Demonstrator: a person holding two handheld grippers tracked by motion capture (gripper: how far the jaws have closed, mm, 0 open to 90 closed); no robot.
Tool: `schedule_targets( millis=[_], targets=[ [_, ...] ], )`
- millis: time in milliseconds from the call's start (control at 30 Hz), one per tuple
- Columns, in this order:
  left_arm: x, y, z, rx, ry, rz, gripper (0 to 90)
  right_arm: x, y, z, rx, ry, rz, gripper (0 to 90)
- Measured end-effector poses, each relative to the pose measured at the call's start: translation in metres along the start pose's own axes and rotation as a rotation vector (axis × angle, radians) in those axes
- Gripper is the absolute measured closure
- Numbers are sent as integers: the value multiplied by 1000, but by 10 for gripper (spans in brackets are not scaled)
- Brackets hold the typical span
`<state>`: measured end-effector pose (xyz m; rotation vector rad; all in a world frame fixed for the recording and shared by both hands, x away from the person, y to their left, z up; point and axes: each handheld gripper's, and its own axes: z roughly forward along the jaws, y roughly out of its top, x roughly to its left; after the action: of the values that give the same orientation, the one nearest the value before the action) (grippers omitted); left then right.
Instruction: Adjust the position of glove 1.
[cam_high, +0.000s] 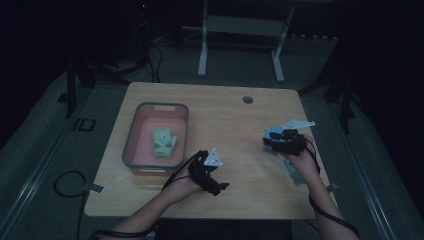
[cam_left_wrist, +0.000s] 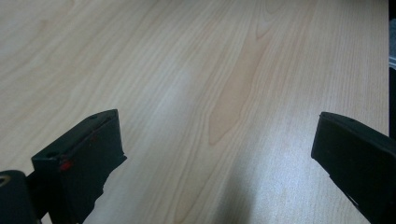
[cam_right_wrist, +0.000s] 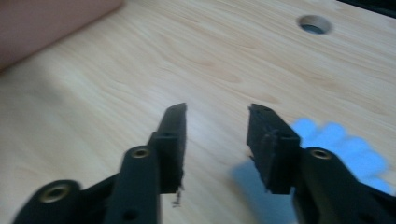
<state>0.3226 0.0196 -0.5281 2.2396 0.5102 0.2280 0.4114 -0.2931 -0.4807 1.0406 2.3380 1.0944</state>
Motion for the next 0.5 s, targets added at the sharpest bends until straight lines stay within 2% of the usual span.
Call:
schedule_targets(
  millis=[233,333,500],
  targets=[
    [-4,-15,7,-21,0,-35,24,-35,-7,10,45,-64,32,576],
    [-7,-20,9,-15,5,-32,24,-50,-13,18,80,-79,49,570],
    [-8,-27,11,-16,19,-42,24,-64,-22,31,129,-83,83,548]
  ],
)
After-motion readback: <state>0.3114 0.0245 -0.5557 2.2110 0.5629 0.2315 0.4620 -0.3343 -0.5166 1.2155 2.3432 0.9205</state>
